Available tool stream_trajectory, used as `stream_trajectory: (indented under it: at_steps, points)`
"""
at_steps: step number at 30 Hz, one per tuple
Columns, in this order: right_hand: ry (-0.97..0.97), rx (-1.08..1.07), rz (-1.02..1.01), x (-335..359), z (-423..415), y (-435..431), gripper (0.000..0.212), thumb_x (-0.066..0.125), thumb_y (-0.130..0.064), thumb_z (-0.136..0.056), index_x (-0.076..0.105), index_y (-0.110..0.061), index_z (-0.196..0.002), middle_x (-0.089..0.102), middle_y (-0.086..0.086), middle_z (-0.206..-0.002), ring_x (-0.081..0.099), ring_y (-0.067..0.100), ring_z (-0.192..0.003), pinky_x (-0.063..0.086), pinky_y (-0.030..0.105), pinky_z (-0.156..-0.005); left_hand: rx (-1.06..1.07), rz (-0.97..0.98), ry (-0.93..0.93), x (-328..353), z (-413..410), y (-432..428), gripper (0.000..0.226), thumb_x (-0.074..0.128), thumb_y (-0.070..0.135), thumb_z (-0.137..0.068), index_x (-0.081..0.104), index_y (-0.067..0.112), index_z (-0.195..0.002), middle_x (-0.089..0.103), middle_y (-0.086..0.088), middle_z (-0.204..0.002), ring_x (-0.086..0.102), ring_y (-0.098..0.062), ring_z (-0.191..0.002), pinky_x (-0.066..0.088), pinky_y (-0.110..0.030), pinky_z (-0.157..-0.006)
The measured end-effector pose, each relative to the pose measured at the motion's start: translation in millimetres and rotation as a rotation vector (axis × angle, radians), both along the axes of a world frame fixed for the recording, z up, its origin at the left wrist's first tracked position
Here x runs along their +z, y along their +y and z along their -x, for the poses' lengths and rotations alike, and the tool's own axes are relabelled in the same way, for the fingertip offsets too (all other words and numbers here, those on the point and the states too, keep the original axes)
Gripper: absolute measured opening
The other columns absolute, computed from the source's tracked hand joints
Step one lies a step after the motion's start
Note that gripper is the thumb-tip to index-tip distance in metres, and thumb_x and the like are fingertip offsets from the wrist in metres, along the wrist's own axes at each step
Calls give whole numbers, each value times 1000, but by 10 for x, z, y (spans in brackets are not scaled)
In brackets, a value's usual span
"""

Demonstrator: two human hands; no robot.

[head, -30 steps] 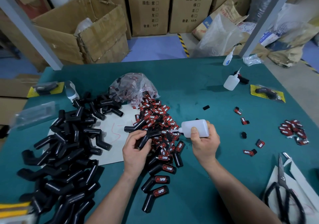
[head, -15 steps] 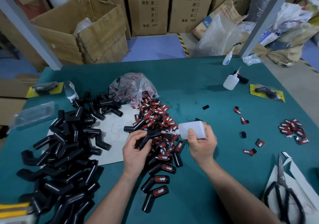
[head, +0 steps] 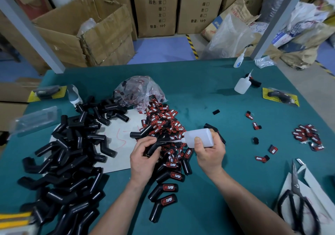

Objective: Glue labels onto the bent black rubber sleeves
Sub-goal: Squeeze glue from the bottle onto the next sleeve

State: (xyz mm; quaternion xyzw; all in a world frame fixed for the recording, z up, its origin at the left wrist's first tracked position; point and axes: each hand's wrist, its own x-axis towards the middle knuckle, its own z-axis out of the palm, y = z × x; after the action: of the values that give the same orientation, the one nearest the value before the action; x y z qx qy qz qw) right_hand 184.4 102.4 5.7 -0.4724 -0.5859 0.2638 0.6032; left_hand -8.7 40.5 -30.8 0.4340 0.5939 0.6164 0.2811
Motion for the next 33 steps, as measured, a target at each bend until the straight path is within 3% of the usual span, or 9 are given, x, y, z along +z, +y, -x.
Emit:
stream_trajectory:
  at_steps: [7,10,17,24,29,33]
  points:
    - [-1,13,-5,12,3,-8,20,65,-28,-84,58,-11,-94,56,-16,-84,55,-9,-72,41,6,-63,7,12,4,39,3,-2,42,77,14,-84,75,49,-107,70,13,-115,67,-12,-113,55,-25,-95]
    - [-15,9,-13,16,1,-12,22,65,-27,-84,60,-7,-93,57,-17,-87,55,-11,-75,42,5,-66,14,7,2,50,-2,-2,38,77,12,-83,76,43,-105,70,12,-113,67,-10,-111,49,-14,-94]
    - [-35,5,-20,19,7,-3,28,65,-26,-83,62,1,-92,57,-17,-89,56,-12,-77,41,4,-65,16,11,1,39,0,-8,37,79,5,-83,75,33,-107,70,11,-113,67,-9,-110,48,-11,-93]
    - [-8,-9,-10,12,-4,3,28,65,-28,-84,61,-1,-91,56,-14,-85,55,-9,-73,42,9,-62,22,18,-11,48,-16,-1,46,80,-11,-82,75,30,-103,71,-4,-112,67,-7,-107,50,-10,-89]
    - [-13,8,-5,24,-4,-6,21,65,-29,-84,59,-11,-95,56,-15,-85,55,-9,-73,42,8,-62,17,24,-13,37,-5,-8,45,80,-10,-82,75,30,-104,71,0,-112,68,-10,-108,49,-13,-92]
    - [-30,5,-8,16,-1,-3,28,65,-27,-84,61,-1,-93,57,-14,-88,56,-10,-75,43,7,-63,20,41,-27,35,0,-4,44,80,-7,-83,75,31,-103,71,10,-110,68,-10,-108,50,-13,-91]
